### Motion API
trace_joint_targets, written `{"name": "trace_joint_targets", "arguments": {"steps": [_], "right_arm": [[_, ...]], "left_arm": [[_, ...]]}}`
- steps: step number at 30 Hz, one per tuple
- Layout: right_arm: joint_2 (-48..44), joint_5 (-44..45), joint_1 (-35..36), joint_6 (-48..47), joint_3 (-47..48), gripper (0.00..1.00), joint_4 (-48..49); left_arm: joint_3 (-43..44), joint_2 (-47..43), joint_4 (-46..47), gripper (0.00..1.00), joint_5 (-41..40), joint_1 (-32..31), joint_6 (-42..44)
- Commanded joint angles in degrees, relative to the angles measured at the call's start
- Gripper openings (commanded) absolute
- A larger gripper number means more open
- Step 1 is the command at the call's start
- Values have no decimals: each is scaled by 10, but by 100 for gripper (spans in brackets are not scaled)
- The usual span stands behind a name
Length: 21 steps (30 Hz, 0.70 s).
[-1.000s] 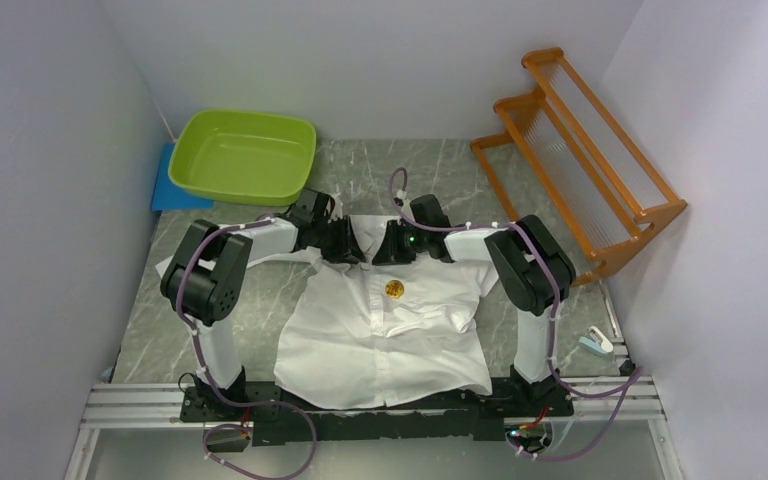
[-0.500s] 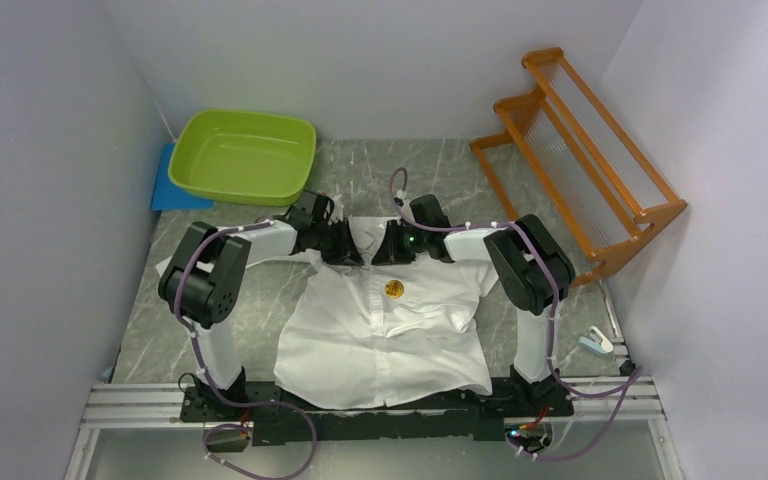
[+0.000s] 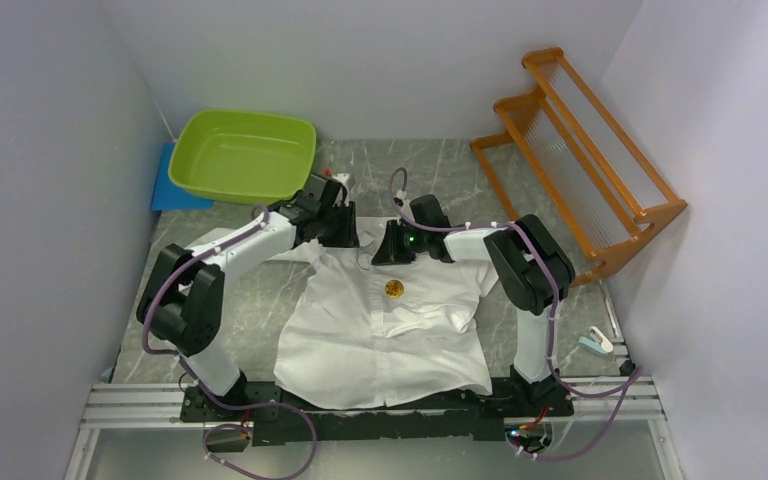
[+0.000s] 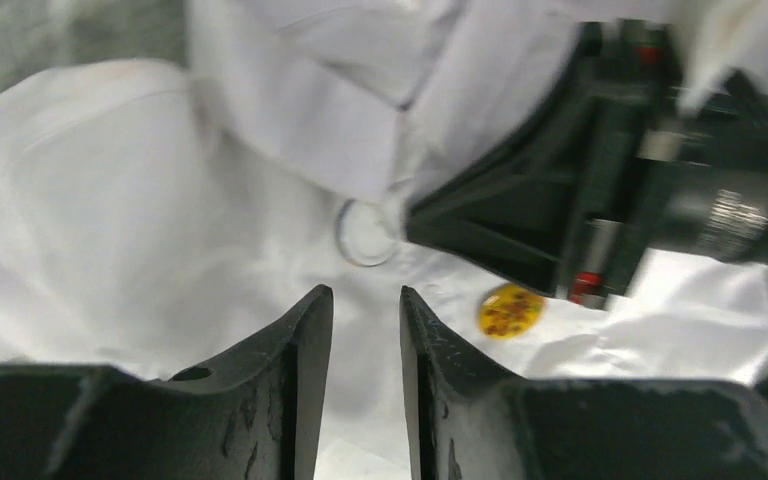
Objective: Pin the brooch onto the clothing
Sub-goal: Pick up the brooch from the clothes.
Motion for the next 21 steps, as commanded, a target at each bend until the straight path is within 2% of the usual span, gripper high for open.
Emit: {"name": "trace_joint_targets", "arguments": {"steps": [1,4,7,14,18,21], "right_arm": [[1,5,4,-11,9,15,8],[0,2,5,-11,7,15,9],[-2,2,4,-14,6,15,7],[-4,-2,5,-13,-3,15,13],[-4,-3,4,-12,-6,15,15],[-4,-5,4,-12,-6,15,16]], "left_arm": [[-18,-10,91,34,97,-11,-12],[-29,15,133,30,145,-11,-29],[-41,39,157,31,149,-9,-39],[-49,71,127,34,90,0,-38],[-57,74,102,37,30,2,-40],[-64,80,104,38,29,6,-41]]}}
